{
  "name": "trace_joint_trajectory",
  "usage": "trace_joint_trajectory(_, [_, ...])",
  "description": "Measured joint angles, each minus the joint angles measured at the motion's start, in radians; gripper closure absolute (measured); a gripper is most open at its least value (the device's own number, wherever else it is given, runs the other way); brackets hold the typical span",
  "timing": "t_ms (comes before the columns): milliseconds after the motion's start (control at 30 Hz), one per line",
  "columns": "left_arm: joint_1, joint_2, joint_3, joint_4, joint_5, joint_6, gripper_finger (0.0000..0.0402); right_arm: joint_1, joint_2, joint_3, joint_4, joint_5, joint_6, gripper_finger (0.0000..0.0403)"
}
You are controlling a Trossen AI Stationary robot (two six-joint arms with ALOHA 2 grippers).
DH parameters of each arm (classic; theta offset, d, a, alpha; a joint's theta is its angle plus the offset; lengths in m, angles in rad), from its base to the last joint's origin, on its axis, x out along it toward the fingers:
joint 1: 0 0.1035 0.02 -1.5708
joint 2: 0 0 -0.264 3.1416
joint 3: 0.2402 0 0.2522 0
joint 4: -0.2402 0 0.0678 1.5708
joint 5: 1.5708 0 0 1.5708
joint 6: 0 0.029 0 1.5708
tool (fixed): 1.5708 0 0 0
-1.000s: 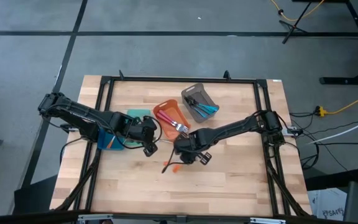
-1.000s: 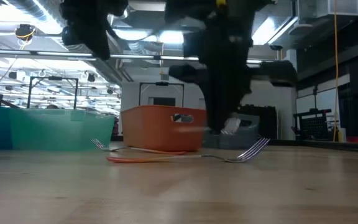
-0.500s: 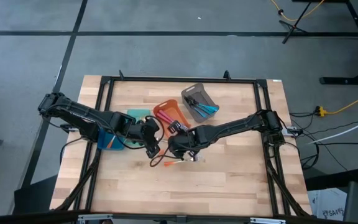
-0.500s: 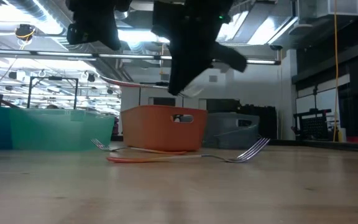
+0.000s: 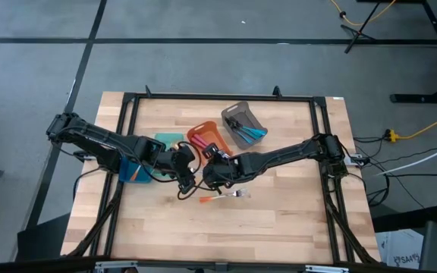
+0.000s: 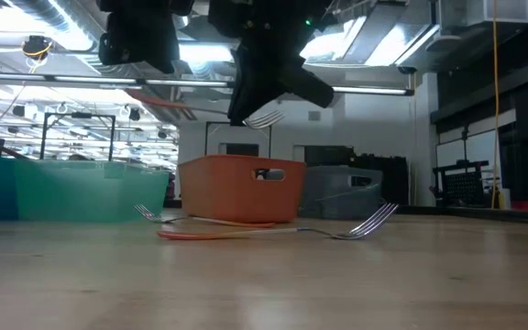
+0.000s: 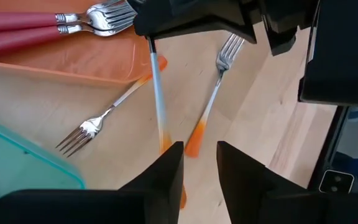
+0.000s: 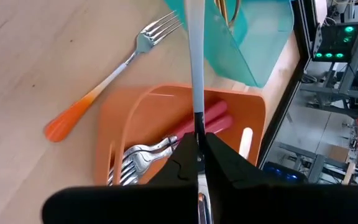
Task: Sort silverware by color (type)
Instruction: Put the orange fork into the blue bin
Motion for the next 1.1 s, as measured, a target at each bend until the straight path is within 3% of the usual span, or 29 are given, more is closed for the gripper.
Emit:
trace_joint_trajectory(433, [0.000, 0.000, 0.000, -0.007, 0.156, -0.001, 0.0311, 0.072, -0.001, 0.000, 0.068, 0.088, -0.122, 0.0402])
trace_joint_trajectory(667, [0.000, 0.000, 0.000, -0.007, 0.160, -0.026, 0.0314, 0.113, -0.001, 0.000, 0.074, 0.095, -0.154, 0.0402])
trace_joint_trajectory(900, [0.000, 0.000, 0.000, -0.006, 0.157, -0.070, 0.0314, 0.124, -0.001, 0.000, 0.178, 0.240, -0.248, 0.0402])
trace_joint_trajectory(1100, [0.000, 0.000, 0.000, -0.006, 0.156, -0.070, 0.0314, 0.124, -0.001, 0.000, 0.231, 0.271, -0.262, 0.0402])
